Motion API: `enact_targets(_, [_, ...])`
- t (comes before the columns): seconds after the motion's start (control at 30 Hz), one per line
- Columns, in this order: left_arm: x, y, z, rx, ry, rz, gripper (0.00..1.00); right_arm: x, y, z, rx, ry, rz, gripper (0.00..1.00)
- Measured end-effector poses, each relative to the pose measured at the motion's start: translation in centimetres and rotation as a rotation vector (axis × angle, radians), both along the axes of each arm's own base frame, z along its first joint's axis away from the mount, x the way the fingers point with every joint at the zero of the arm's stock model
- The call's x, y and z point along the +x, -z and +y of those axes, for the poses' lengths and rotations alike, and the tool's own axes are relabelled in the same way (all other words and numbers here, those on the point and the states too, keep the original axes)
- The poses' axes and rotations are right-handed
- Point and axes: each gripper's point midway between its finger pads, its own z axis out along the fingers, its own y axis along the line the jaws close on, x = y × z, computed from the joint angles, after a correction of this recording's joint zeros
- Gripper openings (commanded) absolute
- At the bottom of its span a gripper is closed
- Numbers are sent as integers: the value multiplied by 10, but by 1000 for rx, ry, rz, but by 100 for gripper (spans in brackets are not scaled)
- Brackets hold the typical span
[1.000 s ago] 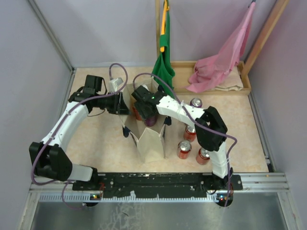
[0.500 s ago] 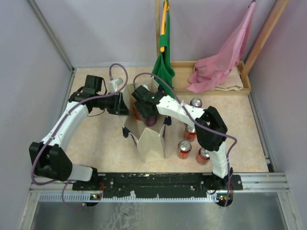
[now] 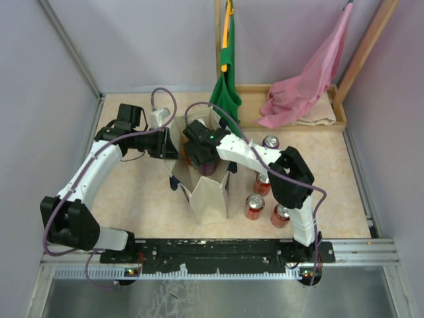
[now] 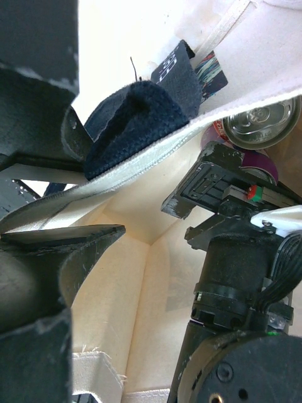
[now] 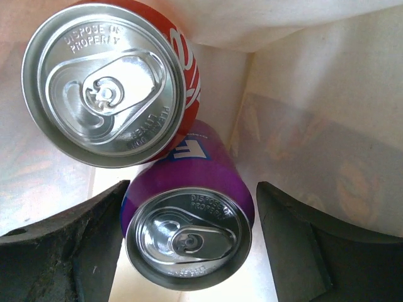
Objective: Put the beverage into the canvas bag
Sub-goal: Place the drink in the canvas bag, then pick up the drink from the center of the board.
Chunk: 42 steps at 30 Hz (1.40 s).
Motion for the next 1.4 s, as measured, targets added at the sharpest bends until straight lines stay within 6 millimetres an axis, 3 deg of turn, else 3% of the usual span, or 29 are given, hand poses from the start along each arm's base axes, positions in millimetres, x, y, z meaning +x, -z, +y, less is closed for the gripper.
enact_targets(0.23, [0, 0, 0, -1, 2, 1, 36, -2, 6, -1, -2, -2, 7, 80])
enact_targets(0.43, [-1, 0, 0, -1, 4, 0, 36, -4, -5, -3, 26, -3, -14, 82])
enact_targets(0.53, [-2, 0, 0, 1, 8, 1, 36, -4, -24, -3, 71, -3, -51, 83])
enact_targets(0.93, [-6, 0, 1, 5, 13, 7, 36, 7, -132, 3, 322, 22, -285, 84])
enact_targets(1.03, [-6, 0, 2, 8, 14, 4, 36, 6, -156, -11, 349, 64, -342, 85])
enact_targets(1.23, [-6, 2, 3, 21, 15, 3, 37, 4, -222, -55, 410, 194, -494, 85])
enact_targets(1.33, [-7, 3, 4, 28, 14, 5, 37, 5, -245, -96, 434, 306, -530, 85])
enact_targets(1.4, [-7, 4, 5, 34, 13, 3, 37, 9, -248, -131, 419, 403, -530, 85])
